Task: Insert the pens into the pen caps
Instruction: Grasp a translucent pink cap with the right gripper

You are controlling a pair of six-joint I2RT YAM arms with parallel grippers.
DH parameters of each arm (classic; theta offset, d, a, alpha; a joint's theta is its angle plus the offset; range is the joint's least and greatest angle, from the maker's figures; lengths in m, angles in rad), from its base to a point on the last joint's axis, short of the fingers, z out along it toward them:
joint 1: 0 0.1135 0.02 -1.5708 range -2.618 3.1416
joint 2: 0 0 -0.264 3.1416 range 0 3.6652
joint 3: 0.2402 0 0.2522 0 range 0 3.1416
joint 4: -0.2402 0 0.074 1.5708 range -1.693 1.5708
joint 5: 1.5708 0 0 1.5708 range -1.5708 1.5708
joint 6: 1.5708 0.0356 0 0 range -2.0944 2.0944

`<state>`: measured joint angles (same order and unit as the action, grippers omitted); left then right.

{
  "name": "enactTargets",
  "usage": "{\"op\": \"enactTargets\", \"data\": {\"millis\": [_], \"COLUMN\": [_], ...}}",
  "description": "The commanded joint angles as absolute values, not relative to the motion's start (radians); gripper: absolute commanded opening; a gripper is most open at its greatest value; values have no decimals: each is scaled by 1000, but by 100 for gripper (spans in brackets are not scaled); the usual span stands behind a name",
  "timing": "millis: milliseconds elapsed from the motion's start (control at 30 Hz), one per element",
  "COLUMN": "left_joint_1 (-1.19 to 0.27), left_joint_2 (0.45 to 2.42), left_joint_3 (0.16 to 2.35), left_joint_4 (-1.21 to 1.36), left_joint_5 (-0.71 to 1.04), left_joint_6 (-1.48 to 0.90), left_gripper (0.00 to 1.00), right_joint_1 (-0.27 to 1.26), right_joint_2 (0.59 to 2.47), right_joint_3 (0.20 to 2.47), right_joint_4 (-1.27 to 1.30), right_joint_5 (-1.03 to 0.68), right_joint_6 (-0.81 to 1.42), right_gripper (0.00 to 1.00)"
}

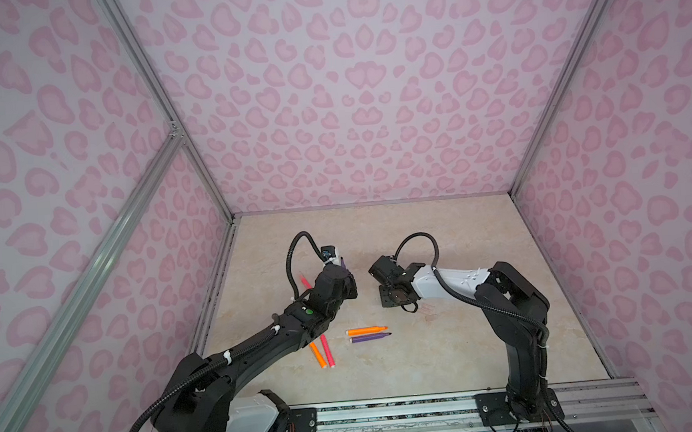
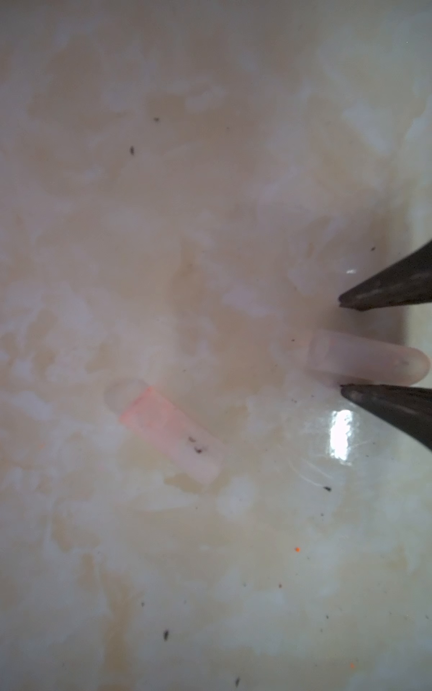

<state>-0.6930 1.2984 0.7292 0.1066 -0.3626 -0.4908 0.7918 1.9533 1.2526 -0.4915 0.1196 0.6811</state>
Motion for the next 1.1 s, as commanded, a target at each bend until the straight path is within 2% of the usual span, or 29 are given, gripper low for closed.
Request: {"op": "enactTargets", "data": {"millis": [0, 100, 533, 800, 967, 1067], "left_joint_1": [-692, -692, -692, -692, -693, -696], "left_joint_2": [1302, 1308, 1307, 1300, 1286, 1283], "left_joint_3": [743, 748, 748, 744, 726, 706], "left_joint_4": [134, 133, 135, 136, 171, 260], "left_joint_5": [-366, -352, -345, -339, -305, -178], "left_joint_6": [-481, -480, -480, -480, -471, -440], "left_gripper": [4, 4, 4, 4, 4, 4], "right_joint_1": [790, 785, 777, 776, 755, 724], "right_joint_2": [1959, 1977, 2008, 2002, 1933, 1841], "right_joint_3": [1234, 1239, 1252, 1243, 1202, 1143], "right_joint_4": [-530, -521, -520, -517, -486, -443], "right_joint_5": [87, 58, 47, 40, 43, 22], "right_joint_6": [703, 700, 699, 705, 710, 711], "right_gripper": [34, 29, 27, 10, 6, 4]}}
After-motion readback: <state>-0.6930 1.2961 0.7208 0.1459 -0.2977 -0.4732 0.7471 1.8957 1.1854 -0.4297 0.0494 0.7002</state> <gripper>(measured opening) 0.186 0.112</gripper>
